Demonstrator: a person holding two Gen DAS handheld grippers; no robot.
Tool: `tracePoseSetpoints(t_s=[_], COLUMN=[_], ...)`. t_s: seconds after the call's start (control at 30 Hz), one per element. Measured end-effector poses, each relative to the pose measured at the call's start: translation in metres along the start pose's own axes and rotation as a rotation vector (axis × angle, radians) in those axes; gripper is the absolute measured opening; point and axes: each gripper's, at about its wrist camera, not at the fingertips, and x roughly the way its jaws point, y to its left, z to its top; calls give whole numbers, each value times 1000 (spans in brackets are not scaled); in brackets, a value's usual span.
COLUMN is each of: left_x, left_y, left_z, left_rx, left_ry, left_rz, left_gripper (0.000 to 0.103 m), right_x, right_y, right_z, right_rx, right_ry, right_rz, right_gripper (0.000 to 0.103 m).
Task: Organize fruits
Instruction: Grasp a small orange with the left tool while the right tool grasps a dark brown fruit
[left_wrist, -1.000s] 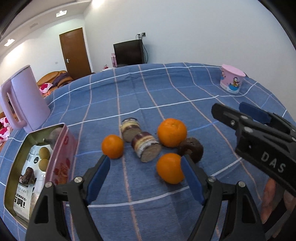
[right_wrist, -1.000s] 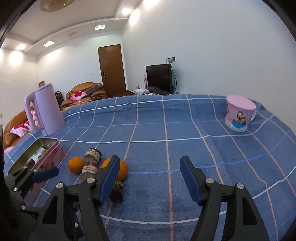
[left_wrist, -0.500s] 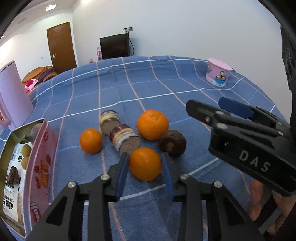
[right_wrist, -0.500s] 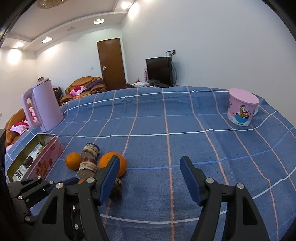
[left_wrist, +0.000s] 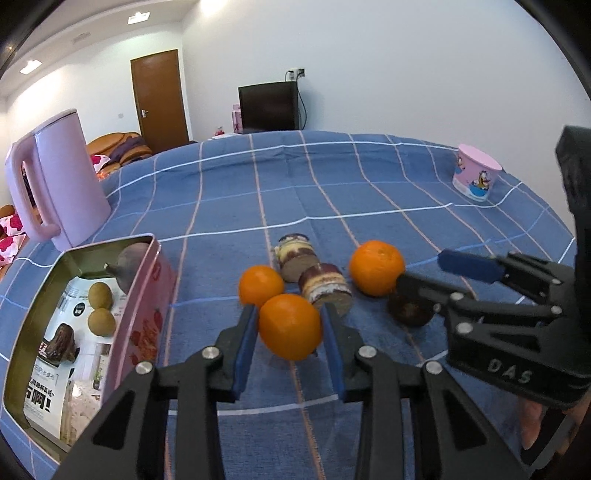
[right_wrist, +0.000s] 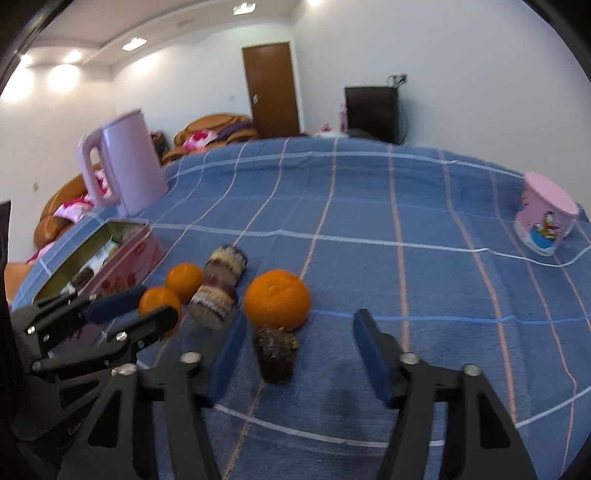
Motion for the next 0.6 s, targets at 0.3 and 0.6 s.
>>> tracePoseSetpoints(t_s=[0.3,0.6], left_x=[-2,-12], left_y=[6,10], left_z=[-1,-2], left_rx=[-38,-50], left_ry=[-7,-58], left_rz=[-1,22], left_gripper=[36,36], right_x=[19,10], right_y=[8,10], right_z=[-3,-4], right_rx=[-38,-40], right_ry=[101,58], right_rz=[35,45], right_gripper=[30,30])
